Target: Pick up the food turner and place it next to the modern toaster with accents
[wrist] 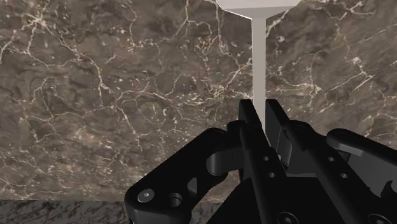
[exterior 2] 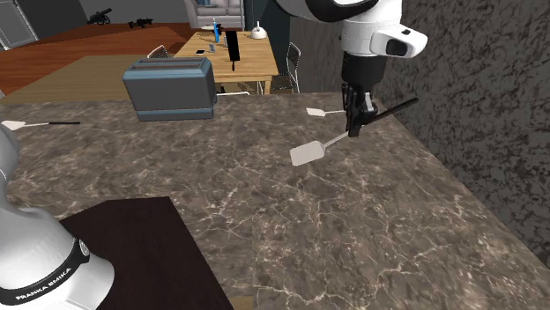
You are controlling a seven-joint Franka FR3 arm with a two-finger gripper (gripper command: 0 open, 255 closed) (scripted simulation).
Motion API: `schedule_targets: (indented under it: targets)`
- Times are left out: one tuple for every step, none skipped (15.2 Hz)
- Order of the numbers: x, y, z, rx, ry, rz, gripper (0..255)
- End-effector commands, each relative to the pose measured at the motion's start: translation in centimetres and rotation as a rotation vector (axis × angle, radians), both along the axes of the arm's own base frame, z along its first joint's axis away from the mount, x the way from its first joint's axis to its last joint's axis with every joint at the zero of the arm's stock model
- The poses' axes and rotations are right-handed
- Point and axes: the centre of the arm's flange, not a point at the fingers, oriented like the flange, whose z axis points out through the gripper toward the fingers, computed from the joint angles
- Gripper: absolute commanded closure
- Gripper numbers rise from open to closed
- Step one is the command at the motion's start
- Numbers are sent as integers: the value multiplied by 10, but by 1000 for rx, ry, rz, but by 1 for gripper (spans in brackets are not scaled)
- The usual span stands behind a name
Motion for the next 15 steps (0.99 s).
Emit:
schedule_targets:
  targets:
    - [0, 0, 11, 0, 0, 0, 255]
    - [0, 0, 16, 0, 0, 0, 255]
    - [0, 0, 21, 0, 0, 0, 255]
    - [0, 0, 27, 0, 0, 0, 255]
    - [0, 0, 32, 0, 0, 0, 255]
    - [0, 0, 37, 0, 0, 0, 255]
    - [0, 0, 42, 0, 0, 0, 255]
    - [0, 0, 48, 0, 0, 0, 255]
    - [0, 0, 53, 0, 0, 0, 255]
    - [0, 0, 58, 0, 0, 0, 255]
    - [0, 0, 64, 0, 0, 0, 255]
    - [0, 0, 69, 0, 0, 0, 255]
    - [0, 0, 74, 0, 0, 0, 255]
    - [0, 0, 79, 0, 0, 0, 255]
    - [0, 0, 85, 0, 0, 0, 255]
